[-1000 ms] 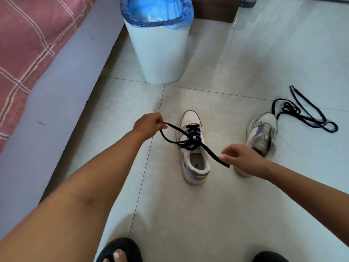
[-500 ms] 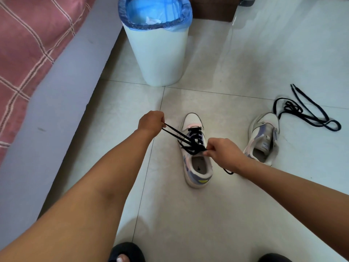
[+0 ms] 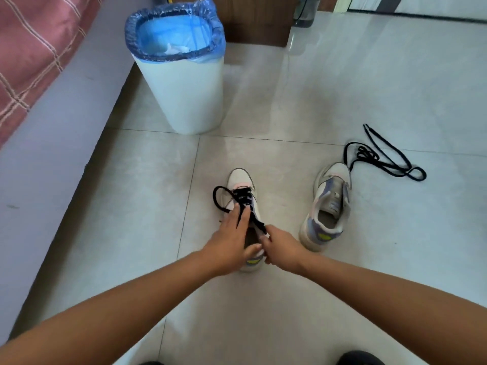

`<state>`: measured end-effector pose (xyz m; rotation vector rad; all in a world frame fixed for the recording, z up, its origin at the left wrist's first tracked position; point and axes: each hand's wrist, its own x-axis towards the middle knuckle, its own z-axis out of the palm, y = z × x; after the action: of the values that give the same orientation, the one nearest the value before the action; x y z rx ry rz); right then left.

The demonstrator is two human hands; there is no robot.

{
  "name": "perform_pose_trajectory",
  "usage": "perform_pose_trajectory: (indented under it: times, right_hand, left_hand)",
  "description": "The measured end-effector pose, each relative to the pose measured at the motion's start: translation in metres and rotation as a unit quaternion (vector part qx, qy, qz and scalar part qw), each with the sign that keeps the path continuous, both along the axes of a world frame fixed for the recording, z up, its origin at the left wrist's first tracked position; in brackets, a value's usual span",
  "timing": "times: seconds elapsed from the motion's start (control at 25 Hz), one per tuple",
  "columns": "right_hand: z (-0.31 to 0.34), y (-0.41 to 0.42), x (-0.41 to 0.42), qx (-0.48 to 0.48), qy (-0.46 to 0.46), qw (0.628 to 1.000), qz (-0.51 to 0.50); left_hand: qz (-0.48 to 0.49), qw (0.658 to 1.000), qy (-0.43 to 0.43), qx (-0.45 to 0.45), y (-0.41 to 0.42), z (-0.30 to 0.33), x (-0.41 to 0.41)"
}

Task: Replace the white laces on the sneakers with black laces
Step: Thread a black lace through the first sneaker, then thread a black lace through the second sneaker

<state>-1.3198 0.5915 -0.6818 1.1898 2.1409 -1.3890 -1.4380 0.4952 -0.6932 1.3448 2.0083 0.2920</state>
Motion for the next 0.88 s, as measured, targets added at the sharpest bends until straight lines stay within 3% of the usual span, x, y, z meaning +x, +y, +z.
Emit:
perform_pose_trajectory:
  times: [0.12, 0.24, 0.32, 0.36, 0.44, 0.52, 0.6, 0.68, 0.8, 0.88]
  right_hand:
    - [0.005, 0.025, -0.008, 0.025, 0.030, 0.998, 0.049]
    - [0.017, 0.078, 0.013, 0.188, 0.000, 0.977, 0.101]
    - [0.021, 0.110, 0.043, 0.259, -0.009, 0.952, 0.164]
    - [0.020, 0.120, 0.059, 0.250, 0.015, 0.955, 0.159]
    - [0.019, 0.131, 0.088, 0.180, 0.104, 0.978, 0.015]
    - [0.013, 0.150, 0.105, 0.140, 0.160, 0.962, -0.170]
    - [0.000, 0.186, 0.117, 0.127, 0.142, 0.943, -0.271]
    - [-0.013, 0.228, 0.131, 0.165, 0.064, 0.946, -0.273]
    - [-0.036, 0.275, 0.152, 0.211, -0.120, 0.959, -0.143]
    - [-0.051, 0.292, 0.161, 0.235, -0.166, 0.955, -0.071]
  left_hand:
    - [0.015, 0.995, 0.096, -0.011, 0.023, -0.017, -0.019]
    - [-0.022, 0.965, 0.242, -0.098, 0.059, -0.004, -0.036]
    - [-0.068, 0.937, 0.332, -0.086, 0.083, 0.016, -0.012]
    - [-0.114, 0.935, 0.332, -0.047, 0.095, 0.027, 0.011]
    - [-0.232, 0.938, 0.256, 0.027, 0.118, 0.038, 0.063]
    - [-0.276, 0.942, 0.191, 0.029, 0.131, 0.028, 0.106]
    - [-0.282, 0.936, 0.201, 0.068, 0.138, 0.006, 0.123]
    - [-0.269, 0.942, 0.174, 0.104, 0.137, -0.014, 0.126]
    - [-0.241, 0.950, 0.130, 0.153, 0.139, -0.029, 0.134]
    - [-0.246, 0.943, 0.144, 0.174, 0.139, -0.028, 0.140]
